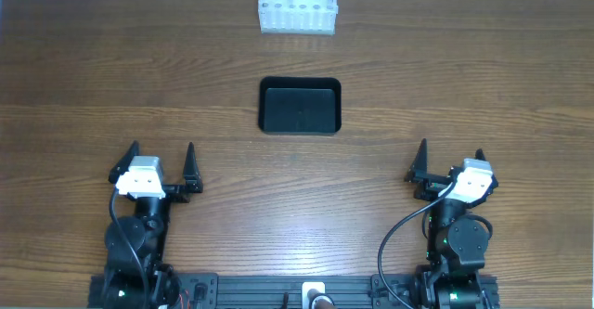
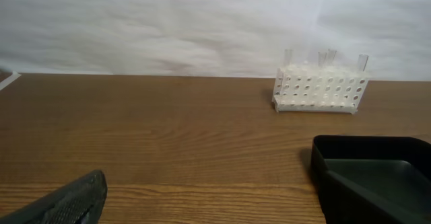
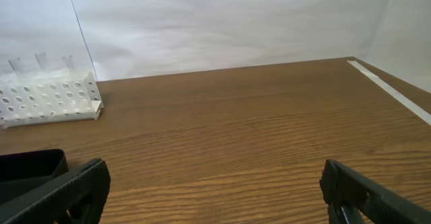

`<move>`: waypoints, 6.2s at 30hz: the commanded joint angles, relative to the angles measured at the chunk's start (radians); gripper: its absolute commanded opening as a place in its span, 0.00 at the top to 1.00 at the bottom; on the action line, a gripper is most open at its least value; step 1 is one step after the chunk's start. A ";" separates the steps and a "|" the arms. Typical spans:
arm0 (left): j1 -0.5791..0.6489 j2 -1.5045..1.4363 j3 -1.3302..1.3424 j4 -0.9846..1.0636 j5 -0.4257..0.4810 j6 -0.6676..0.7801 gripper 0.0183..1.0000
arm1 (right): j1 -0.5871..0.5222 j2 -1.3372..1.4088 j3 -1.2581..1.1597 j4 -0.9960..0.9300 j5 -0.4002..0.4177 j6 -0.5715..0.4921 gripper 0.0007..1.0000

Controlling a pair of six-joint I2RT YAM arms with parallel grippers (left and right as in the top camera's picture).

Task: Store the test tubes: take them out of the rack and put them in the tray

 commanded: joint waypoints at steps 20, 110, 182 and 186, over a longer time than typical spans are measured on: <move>0.006 -0.011 -0.004 0.000 0.006 0.014 0.00 | 0.005 -0.005 -0.006 -0.001 0.003 -0.001 0.01; -0.179 2.328 1.640 0.417 0.069 -0.094 0.08 | 0.005 -0.005 -0.006 -0.001 0.003 -0.001 0.01; -0.197 2.328 1.640 0.447 0.070 -0.041 0.91 | 0.005 -0.005 -0.006 -0.001 0.003 -0.001 0.01; -0.197 2.328 1.640 0.455 0.070 -0.041 0.92 | 0.005 -0.005 -0.006 -0.001 0.003 -0.001 0.01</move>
